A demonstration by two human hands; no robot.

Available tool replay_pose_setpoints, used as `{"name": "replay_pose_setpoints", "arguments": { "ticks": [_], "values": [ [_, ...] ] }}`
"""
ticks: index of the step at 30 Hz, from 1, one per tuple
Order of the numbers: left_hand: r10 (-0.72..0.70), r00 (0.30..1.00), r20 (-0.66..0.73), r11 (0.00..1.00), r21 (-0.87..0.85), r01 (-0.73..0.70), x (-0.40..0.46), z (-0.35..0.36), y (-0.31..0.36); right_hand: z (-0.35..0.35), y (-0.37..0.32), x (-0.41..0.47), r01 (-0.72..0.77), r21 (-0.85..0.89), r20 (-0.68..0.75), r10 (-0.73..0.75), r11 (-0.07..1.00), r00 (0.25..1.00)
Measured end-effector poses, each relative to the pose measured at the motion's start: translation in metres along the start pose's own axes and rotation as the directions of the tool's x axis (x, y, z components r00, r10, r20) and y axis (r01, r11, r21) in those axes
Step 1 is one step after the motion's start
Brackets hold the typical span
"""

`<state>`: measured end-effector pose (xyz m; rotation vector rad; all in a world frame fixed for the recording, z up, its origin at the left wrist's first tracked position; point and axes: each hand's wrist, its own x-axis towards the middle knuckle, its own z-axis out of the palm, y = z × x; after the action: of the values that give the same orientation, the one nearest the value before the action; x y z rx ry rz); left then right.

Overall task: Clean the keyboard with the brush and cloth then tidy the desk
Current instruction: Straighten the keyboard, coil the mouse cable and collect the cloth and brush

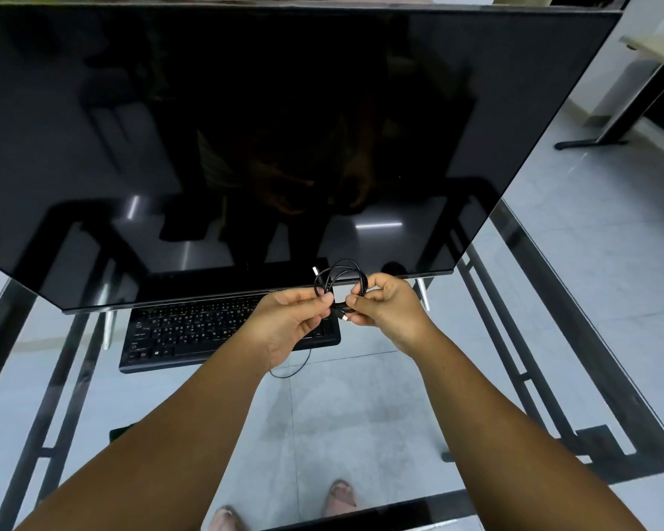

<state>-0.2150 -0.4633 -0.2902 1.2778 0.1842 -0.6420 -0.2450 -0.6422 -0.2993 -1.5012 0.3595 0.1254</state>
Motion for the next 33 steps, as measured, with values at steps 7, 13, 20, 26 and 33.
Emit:
{"name": "replay_pose_setpoints", "arguments": {
  "ticks": [7,13,20,26,33],
  "values": [
    [-0.019,0.995,-0.099,0.995,0.096,0.029,0.026,0.017,-0.015,-0.018,0.014,0.002,-0.05,0.055,-0.031,0.052,0.997,0.998],
    [-0.013,0.995,-0.099,0.963,0.267,0.039,0.052,0.032,-0.029,-0.04,0.034,0.007,-0.091,0.133,-0.053,0.099,0.987,0.994],
    [-0.057,0.982,-0.181,0.856,0.497,0.141,0.089,0.041,-0.053,-0.078,0.09,0.017,-0.115,0.037,-0.278,0.121,0.993,0.953],
    [-0.059,0.952,-0.299,0.706,0.661,0.252,0.113,0.048,-0.072,-0.091,0.129,0.013,0.003,-0.651,-0.3,-0.261,0.759,0.918],
    [0.042,0.933,-0.357,0.536,0.796,0.28,0.133,0.059,-0.069,-0.086,0.153,0.001,-0.02,-0.846,-0.179,-0.25,0.533,0.951]
  ]
}}
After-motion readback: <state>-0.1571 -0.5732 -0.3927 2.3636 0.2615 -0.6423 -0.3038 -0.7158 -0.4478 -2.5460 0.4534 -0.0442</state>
